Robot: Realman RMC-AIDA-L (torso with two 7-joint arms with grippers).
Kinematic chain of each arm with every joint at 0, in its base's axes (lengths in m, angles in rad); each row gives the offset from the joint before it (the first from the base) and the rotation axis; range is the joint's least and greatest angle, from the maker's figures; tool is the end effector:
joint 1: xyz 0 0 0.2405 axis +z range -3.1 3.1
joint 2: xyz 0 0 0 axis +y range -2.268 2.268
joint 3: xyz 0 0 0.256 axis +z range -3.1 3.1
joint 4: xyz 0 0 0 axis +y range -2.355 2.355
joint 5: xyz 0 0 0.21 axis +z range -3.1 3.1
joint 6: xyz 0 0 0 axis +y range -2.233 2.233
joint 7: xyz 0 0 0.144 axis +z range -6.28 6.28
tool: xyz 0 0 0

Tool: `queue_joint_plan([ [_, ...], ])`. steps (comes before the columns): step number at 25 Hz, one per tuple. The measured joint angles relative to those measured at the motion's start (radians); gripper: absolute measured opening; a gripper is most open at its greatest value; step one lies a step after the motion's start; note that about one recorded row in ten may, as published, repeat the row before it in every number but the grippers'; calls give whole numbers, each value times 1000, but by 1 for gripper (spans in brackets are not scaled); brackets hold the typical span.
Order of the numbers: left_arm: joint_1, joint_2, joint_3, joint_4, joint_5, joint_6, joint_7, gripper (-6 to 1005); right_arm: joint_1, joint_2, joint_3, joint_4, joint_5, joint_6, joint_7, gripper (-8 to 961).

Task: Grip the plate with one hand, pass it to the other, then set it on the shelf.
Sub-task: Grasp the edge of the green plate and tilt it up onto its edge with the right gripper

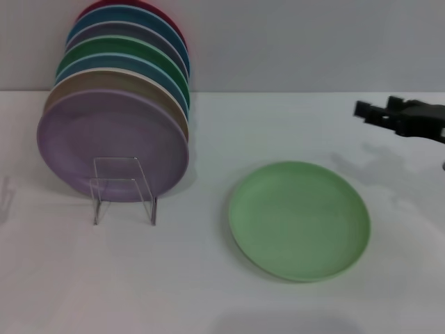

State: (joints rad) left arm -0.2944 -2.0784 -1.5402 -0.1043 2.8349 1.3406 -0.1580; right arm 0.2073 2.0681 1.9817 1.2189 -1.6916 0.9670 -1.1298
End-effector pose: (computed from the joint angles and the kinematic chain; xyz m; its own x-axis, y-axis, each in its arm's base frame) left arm -0.3756 0.2805 0.0382 0.7350 -0.1467 0.6620 0.6765 0.0937 -0.7304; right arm 0.2576 0.3542 0.0636 0.5785 -0.4329 -0.6913 -0.7978 -0.4766 -0.3692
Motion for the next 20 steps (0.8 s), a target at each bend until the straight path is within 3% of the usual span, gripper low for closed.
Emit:
queue_joint_plan([
  [1,-3,0,0,0,0,0,0,794,34,0,1,92,-221,45,234,832],
  [2,-3,0,0,0,0,0,0,793,34,0,1,92,-221,45,234,832],
  [6,-6,0,0,0,0,0,0,793,122,4,-4,166,-569,142,559,831],
  [11,-7,0,1,0,1,-2,0,792,205,5,-6,102,-714,192,631,832],
  [20,-8,0,3,0,3,-3,0,791,275,5,-8,-16,-774,203,644,831],
])
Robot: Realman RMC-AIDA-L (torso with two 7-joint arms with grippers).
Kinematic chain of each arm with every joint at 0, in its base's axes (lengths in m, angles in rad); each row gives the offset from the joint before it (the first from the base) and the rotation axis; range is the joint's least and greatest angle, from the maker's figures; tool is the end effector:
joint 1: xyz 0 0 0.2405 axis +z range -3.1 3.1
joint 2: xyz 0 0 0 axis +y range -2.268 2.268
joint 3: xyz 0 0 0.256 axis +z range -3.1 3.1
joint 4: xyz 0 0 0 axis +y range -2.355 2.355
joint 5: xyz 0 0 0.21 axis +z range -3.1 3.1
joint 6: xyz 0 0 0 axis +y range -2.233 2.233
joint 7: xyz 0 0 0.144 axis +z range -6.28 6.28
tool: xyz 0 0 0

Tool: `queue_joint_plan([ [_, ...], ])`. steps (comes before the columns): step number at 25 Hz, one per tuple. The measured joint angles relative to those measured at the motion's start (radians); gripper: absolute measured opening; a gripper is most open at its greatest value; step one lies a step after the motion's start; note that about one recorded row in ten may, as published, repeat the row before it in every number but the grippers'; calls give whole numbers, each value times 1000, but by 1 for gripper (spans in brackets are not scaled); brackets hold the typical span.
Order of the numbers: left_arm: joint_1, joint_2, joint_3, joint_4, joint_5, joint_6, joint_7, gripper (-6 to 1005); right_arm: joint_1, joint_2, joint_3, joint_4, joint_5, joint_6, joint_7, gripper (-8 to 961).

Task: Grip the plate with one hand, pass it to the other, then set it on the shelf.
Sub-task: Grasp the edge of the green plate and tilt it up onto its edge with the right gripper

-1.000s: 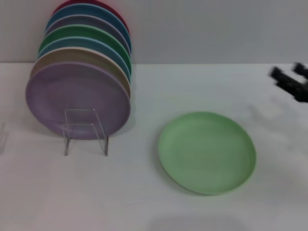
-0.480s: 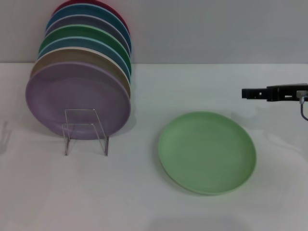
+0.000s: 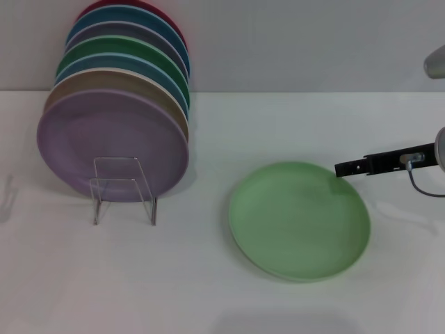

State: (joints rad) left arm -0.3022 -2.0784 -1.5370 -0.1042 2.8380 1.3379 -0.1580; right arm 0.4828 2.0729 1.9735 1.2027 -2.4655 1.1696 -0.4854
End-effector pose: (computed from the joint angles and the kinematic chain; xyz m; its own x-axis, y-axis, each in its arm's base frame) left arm -0.3733 0.2835 0.0371 0.7349 -0.1485 0.6618 0.6761 0.0831 -0.7321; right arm 0.2455 0.3848 0.0304 0.5141 -0.7949 -0.3223 -0.8138 -0.3333 -0.4761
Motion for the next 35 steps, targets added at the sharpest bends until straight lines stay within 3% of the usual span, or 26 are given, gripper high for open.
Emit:
queue_joint_plan([
  [20,-3,0,0,-2,0,-1,0,789,66,-2,-12,-146,-59,-6,24,782],
  [26,-3,0,0,-2,0,2,0,788,81,-3,-38,-163,-69,-9,17,566],
  [35,-1,0,0,-2,0,3,0,787,73,-1,-40,-139,-69,-1,5,133],
])
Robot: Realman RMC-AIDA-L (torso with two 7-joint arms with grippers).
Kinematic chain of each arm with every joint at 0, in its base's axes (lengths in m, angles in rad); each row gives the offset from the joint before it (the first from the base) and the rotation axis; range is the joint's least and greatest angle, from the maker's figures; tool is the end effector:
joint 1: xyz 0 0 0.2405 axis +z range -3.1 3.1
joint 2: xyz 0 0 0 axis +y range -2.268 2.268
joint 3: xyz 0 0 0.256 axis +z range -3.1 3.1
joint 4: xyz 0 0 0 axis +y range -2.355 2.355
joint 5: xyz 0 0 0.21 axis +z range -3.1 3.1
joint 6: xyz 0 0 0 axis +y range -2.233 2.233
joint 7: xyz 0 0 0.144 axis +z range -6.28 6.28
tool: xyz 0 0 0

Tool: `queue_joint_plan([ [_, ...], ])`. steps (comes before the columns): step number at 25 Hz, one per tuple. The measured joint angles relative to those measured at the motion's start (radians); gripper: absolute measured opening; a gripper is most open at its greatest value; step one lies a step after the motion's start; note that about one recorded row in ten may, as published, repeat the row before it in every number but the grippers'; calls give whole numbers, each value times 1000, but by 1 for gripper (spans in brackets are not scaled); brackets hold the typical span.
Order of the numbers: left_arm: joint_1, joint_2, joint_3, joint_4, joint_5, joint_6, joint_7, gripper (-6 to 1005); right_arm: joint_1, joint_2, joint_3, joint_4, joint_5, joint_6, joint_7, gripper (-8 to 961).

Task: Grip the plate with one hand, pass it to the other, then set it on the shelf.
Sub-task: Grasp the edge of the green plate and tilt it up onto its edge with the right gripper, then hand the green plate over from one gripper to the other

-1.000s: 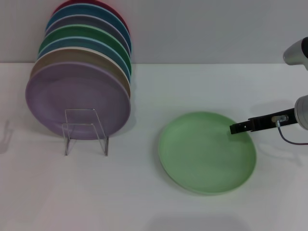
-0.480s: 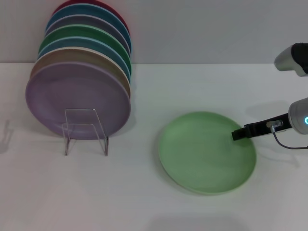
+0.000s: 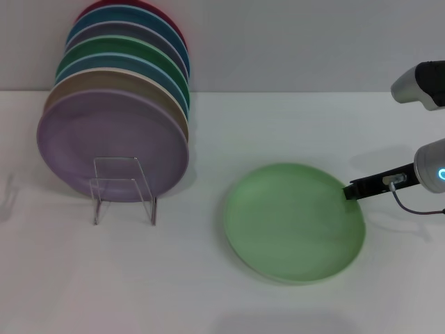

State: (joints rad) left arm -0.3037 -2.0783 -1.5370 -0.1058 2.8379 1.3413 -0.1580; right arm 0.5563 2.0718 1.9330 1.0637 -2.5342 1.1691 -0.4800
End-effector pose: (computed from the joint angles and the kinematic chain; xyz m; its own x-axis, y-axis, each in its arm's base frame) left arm -0.3721 0.2843 0.0376 0.7341 -0.1545 0.6612 0.6764 0.0812 -0.7320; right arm 0.2520 0.3864 0.0036 0.5070 -0.8394 -0.1957 -0.7904 -0.3623 -0.4939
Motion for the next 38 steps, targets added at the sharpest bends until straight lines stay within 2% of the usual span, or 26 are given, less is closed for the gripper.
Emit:
queue_joint_plan([
  [1,0,0,0,0,0,0,0,787,-2,0,1,5,0,1,0,88],
  [6,-1,0,0,0,0,1,0,786,-17,1,7,40,4,5,-10,8],
  [12,1,0,0,-1,0,5,-26,786,-50,1,11,101,25,13,-19,8],
  [18,4,0,2,-8,1,9,-47,785,-104,-3,15,193,133,30,-67,9],
  [22,26,3,64,-55,2,17,-59,785,-135,1,22,259,153,35,-86,9],
  [27,40,6,101,-75,2,50,-53,784,-183,1,26,329,230,37,-151,9],
  [30,64,10,177,-78,2,191,-53,784,-226,2,28,384,286,34,-207,8],
  [31,69,11,194,-79,2,225,-54,784,-257,3,34,419,332,25,-252,8],
  [33,71,13,209,-84,2,257,-55,783,-269,4,39,428,356,20,-276,8],
  [35,93,30,264,-152,22,314,-72,783,-286,5,48,438,394,15,-315,9],
  [36,112,64,321,-243,41,296,-96,783,-289,5,54,441,405,15,-326,9],
  [37,112,64,321,-243,41,296,-96,783,-292,5,59,444,410,15,-333,9],
  [38,124,89,360,-310,51,265,-110,783,-292,5,62,447,411,15,-338,9],
])
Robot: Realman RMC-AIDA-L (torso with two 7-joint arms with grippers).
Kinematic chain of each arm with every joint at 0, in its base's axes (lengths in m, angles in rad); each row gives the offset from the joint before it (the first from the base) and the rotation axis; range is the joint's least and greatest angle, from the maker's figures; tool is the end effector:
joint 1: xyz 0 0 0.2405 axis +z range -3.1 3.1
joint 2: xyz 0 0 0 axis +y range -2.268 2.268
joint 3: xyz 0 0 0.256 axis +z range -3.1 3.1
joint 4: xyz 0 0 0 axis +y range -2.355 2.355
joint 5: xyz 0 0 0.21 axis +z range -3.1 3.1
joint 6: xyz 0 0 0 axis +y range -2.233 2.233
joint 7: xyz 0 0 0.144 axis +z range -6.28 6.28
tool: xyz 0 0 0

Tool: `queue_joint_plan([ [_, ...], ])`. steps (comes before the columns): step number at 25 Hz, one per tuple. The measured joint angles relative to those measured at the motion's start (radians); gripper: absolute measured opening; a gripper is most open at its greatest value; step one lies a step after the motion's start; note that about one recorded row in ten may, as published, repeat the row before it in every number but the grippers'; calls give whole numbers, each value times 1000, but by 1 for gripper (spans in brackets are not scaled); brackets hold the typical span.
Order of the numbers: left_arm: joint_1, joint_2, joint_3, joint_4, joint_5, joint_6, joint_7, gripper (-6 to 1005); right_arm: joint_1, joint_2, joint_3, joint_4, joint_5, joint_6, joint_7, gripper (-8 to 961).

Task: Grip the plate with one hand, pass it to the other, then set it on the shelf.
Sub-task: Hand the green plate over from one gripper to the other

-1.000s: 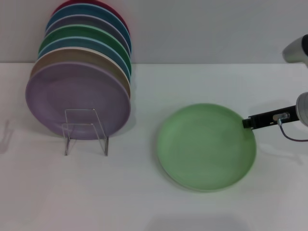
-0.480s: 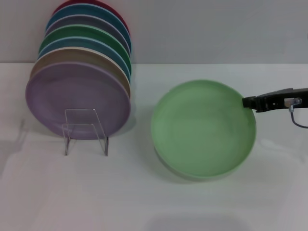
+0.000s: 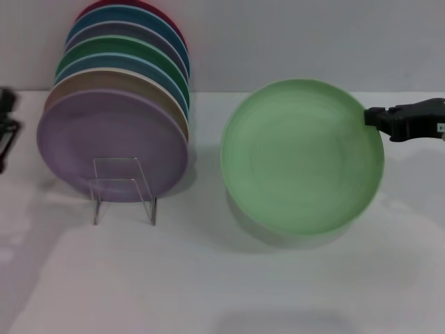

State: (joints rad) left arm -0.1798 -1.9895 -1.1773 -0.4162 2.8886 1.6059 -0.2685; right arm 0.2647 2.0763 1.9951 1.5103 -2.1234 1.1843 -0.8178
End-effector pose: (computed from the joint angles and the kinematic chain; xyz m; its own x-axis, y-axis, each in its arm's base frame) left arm -0.2918 0.2645 0.0398 0.5285 -0.4501 0.7198 0.6175 -0.3781 -0.6897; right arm 0.2162 0.3521 0.0779 0.7237 -0.5137 -0.4608 -0.6901 -0.5461 -0.4750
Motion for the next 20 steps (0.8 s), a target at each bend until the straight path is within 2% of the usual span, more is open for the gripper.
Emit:
queue_joint_plan([
  [2,34,66,85,-191,1,-130,-15,782,0,-1,2,11,1,4,-9,9],
  [4,74,118,137,-396,2,-302,30,782,-1,-1,2,25,0,6,-16,9],
  [5,102,138,148,-521,2,-428,80,782,-2,-1,2,30,0,7,-19,8],
  [7,136,163,150,-703,2,-614,120,783,-3,-1,2,35,0,7,-25,8],
  [8,136,163,150,-703,2,-614,120,783,-4,-1,2,36,1,7,-31,8],
  [9,154,200,145,-877,2,-827,125,784,-4,-1,2,36,1,7,-31,8],
  [10,151,231,146,-980,2,-975,120,784,-4,-1,2,38,1,7,-35,8],
  [11,148,242,147,-1018,2,-1038,116,785,-5,-1,2,40,0,7,-50,9],
  [12,141,262,147,-1098,2,-1159,109,786,-5,-1,2,40,0,7,-50,9],
  [13,127,280,144,-1202,2,-1340,103,786,-7,-1,2,42,-1,4,-65,9],
  [15,107,282,136,-1303,1,-1541,113,787,-8,-1,2,42,0,3,-72,8],
  [17,75,264,123,-1412,-1,-1779,164,788,-10,0,2,42,2,0,-87,8],
  [18,45,223,104,-1477,-11,-1962,239,789,-11,0,3,42,2,0,-92,8],
  [19,45,223,104,-1477,-11,-1962,239,790,-12,0,3,42,2,-1,-95,8],
  [20,31,196,90,-1500,-22,-2051,286,790,-12,1,3,42,2,-1,-97,8],
])
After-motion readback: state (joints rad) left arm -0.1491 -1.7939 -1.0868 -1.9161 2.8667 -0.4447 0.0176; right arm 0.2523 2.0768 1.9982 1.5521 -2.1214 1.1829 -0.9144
